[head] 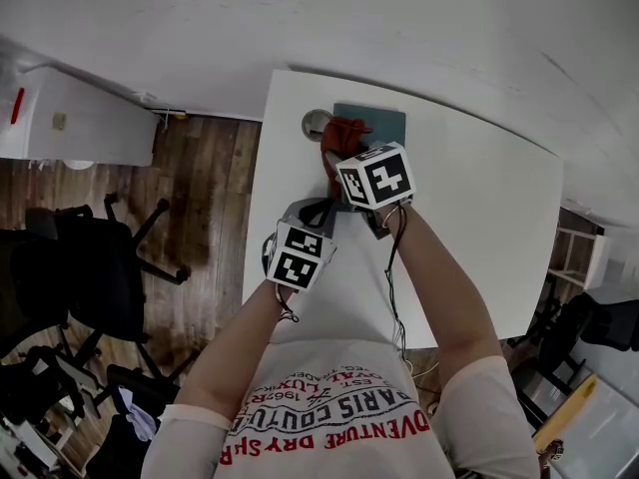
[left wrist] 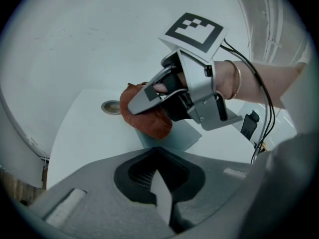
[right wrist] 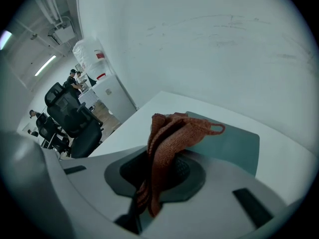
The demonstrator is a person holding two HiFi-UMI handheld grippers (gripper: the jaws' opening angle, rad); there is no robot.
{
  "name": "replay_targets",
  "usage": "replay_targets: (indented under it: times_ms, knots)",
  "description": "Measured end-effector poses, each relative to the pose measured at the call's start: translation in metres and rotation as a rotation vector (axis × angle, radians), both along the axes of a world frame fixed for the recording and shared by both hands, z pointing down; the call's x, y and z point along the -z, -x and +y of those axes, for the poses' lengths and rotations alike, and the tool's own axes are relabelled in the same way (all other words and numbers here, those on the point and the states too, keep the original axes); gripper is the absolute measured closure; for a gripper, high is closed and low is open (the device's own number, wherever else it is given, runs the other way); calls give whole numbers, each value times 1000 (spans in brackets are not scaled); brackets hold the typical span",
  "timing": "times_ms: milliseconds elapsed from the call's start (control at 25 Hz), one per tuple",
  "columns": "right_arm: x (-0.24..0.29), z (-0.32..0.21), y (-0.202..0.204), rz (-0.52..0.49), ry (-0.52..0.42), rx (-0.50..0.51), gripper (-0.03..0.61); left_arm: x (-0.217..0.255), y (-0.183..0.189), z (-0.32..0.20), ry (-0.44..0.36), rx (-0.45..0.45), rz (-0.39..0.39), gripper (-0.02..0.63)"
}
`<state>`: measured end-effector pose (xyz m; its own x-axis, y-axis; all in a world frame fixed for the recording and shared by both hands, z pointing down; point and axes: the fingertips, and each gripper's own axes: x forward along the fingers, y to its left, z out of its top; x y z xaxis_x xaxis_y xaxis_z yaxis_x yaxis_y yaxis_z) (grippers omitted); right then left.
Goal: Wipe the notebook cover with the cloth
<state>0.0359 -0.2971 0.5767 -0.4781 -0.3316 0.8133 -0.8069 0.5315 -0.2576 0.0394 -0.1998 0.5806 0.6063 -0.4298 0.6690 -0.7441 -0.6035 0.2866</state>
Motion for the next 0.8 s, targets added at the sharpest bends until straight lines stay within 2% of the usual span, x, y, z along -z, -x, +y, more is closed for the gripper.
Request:
replay_targets:
  times_ms: [200, 400, 800]
  knots:
    - [-1, 1, -4, -29, 12, 22, 505, 0, 1, 1, 2, -3, 0, 604]
    - [-1, 0, -18, -59, 28, 0, 502, -2, 0, 1, 5, -2, 8, 604]
    - [-3, -1, -51, -20, 14, -24, 500, -1, 0, 1, -14, 0, -2, 604]
